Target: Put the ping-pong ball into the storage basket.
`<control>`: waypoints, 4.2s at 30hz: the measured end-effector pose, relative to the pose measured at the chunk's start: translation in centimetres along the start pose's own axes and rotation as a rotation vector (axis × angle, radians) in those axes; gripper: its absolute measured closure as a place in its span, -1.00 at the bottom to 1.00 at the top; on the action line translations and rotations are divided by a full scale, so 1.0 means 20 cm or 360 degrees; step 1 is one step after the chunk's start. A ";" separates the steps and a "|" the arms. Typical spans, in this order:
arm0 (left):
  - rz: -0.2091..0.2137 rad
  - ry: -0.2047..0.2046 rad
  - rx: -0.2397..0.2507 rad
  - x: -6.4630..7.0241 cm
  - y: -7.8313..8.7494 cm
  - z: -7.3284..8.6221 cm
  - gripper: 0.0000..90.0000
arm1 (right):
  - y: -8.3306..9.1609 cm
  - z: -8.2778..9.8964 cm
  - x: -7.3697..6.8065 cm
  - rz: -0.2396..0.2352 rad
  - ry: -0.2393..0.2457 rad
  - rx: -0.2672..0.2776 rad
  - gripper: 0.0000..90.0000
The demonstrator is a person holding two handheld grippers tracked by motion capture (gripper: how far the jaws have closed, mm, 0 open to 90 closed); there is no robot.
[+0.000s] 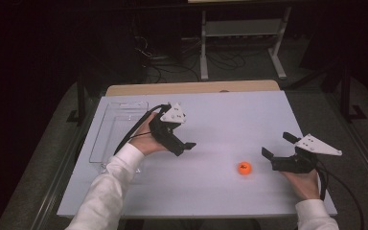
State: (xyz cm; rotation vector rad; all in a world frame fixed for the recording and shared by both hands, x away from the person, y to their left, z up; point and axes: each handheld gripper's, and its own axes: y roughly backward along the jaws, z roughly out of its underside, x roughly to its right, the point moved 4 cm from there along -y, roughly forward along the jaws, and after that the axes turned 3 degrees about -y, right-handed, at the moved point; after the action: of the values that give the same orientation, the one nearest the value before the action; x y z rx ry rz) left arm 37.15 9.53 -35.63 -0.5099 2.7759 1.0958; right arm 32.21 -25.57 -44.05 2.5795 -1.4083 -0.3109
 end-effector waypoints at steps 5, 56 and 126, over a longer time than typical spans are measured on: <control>0.0022 -0.0011 -0.0014 0.01 -0.04 -0.02 -1.00 | 0.00 0.00 0.00 -0.0002 0.0003 -0.0002 -1.00; 0.0213 -0.0198 -0.0181 0.15 -0.37 -0.17 -1.00 | -0.01 0.00 0.00 -0.0009 -0.0009 0.0002 -1.00; 0.0483 -0.0331 -0.0334 0.41 -0.81 -0.24 -1.00 | -0.01 0.00 0.01 -0.0018 -0.0014 -0.0006 -1.00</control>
State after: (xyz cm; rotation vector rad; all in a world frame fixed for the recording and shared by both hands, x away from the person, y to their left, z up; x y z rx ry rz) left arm 35.18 -7.07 -44.39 0.0142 2.6251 1.4212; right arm 32.37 -25.60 -44.19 2.5873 -1.3950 -0.3262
